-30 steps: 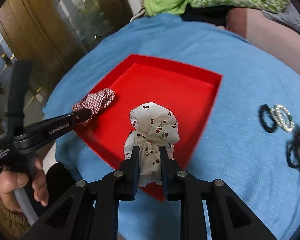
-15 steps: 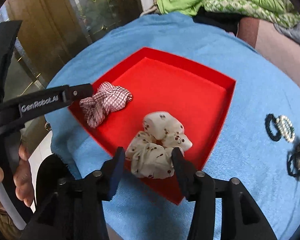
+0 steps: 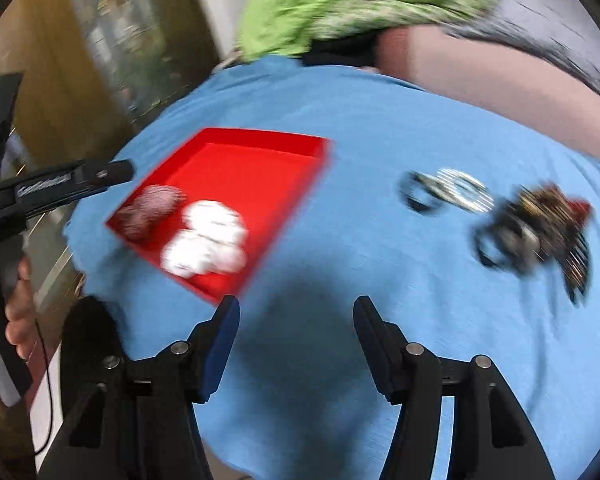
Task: Organize jewelry
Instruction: 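Withdraw both open tools from the tray back toward the pile, then grasp the black hair tie with the left tool while the right grasps the black claw clip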
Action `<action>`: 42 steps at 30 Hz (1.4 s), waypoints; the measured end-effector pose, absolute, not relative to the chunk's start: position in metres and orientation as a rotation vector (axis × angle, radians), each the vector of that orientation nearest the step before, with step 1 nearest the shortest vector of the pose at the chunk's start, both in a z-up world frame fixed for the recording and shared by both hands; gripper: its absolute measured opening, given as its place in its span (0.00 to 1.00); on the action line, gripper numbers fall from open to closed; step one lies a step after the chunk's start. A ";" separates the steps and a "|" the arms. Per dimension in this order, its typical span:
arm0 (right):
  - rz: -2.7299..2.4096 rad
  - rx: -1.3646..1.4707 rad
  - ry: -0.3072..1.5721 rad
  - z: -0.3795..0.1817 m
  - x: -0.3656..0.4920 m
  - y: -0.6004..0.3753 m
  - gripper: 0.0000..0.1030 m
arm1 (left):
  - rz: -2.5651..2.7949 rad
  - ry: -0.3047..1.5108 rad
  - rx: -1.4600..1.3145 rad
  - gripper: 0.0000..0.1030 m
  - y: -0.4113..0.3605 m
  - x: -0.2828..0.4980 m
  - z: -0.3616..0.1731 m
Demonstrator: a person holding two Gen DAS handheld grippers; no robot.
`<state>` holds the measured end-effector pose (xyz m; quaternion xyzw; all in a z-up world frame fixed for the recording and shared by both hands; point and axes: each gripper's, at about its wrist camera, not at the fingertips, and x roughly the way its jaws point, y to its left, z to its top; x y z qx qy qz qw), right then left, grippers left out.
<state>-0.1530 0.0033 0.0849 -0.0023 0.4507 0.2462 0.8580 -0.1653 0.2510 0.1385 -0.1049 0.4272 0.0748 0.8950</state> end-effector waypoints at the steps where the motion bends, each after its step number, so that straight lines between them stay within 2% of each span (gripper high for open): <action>1: 0.489 0.013 0.951 0.083 -0.152 -0.011 0.62 | 0.114 0.901 -0.212 0.47 0.238 -0.161 0.135; 9: 0.236 0.184 0.949 0.071 -0.134 -0.142 0.62 | -0.151 0.991 -0.151 0.47 0.135 -0.116 0.108; 20: 0.110 0.350 0.884 0.062 -0.078 -0.217 0.61 | -0.316 1.033 -0.038 0.46 0.036 -0.032 0.065; 21: 0.108 0.363 0.881 0.060 -0.073 -0.223 0.60 | -0.325 1.036 -0.033 0.46 0.032 -0.025 0.062; 23: 0.109 0.392 0.885 0.056 -0.059 -0.230 0.50 | -0.336 1.050 -0.030 0.46 0.025 -0.012 0.054; 26: 0.109 0.405 0.891 0.050 -0.043 -0.234 0.43 | -0.350 1.070 -0.038 0.43 0.018 0.006 0.043; 28: 0.111 0.413 0.904 0.044 -0.031 -0.235 0.39 | -0.363 1.093 -0.041 0.35 0.013 0.015 0.033; 30: 0.117 0.430 0.916 0.038 -0.022 -0.236 0.37 | -0.373 1.105 -0.041 0.32 0.010 0.018 0.027; 33: 0.122 0.455 0.935 0.030 -0.011 -0.237 0.36 | -0.384 1.100 -0.042 0.32 0.009 0.019 0.023; 35: 0.128 0.473 0.946 0.024 -0.007 -0.238 0.31 | -0.396 1.097 -0.046 0.31 0.008 0.019 0.024; 36: 0.130 0.481 0.953 0.022 -0.006 -0.237 0.29 | -0.401 1.098 -0.050 0.24 0.008 0.019 0.024; 37: 0.133 0.488 0.957 0.020 -0.006 -0.237 0.22 | -0.409 1.105 -0.060 0.10 0.008 0.019 0.023; 38: 0.138 0.497 0.956 0.020 -0.007 -0.237 0.14 | -0.418 1.119 -0.070 0.07 0.007 0.021 0.022; 40: 0.144 0.507 0.951 0.022 -0.010 -0.236 0.07 | -0.427 1.126 -0.091 0.07 0.009 0.018 0.023; 42: 0.148 0.512 0.944 0.026 -0.014 -0.234 0.05 | -0.415 1.132 -0.088 0.07 0.008 0.012 0.027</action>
